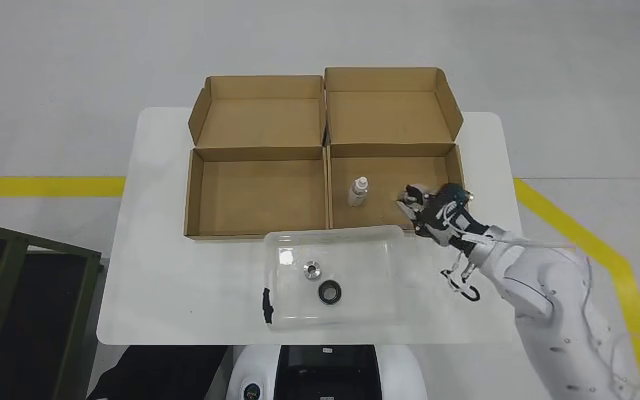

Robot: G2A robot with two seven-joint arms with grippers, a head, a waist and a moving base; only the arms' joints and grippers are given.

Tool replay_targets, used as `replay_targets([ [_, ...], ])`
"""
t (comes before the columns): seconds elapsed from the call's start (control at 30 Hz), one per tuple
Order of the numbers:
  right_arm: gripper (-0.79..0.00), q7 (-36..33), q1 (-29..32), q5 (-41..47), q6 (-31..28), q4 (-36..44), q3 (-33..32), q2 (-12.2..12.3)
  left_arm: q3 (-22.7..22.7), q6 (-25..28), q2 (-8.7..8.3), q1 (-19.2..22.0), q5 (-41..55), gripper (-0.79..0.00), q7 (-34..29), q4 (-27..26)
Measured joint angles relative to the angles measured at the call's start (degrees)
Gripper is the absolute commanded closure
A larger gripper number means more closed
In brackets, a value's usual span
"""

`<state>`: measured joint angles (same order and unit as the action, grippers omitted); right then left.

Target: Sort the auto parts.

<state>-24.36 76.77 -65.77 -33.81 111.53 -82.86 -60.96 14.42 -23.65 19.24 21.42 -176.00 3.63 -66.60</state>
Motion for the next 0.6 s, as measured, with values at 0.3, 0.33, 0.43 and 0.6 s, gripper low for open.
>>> replay_targets([
  [0.3, 0.000, -1.63, -6.21, -2.06, -0.47, -8.50, 5.78, -0.48, 0.00, 0.00, 0.00, 0.00, 0.00, -0.785, 0.00, 0.00],
  [0.33, 0.000, -1.88, -7.02, -2.16, -0.55, -9.47, 6.55, -0.56, 0.00, 0.00, 0.00, 0.00, 0.00, -0.785, 0.00, 0.00],
  [0.43, 0.000, -2.90, -9.25, -2.45, -0.79, -11.80, 8.07, -0.74, 0.00, 0.00, 0.00, 0.00, 0.00, -0.785, 0.00, 0.00],
  [0.6, 0.000, -5.21, -12.86, -1.93, -1.50, -15.40, 9.82, -0.97, 0.00, 0.00, 0.00, 0.00, 0.00, -0.785, 0.00, 0.00],
])
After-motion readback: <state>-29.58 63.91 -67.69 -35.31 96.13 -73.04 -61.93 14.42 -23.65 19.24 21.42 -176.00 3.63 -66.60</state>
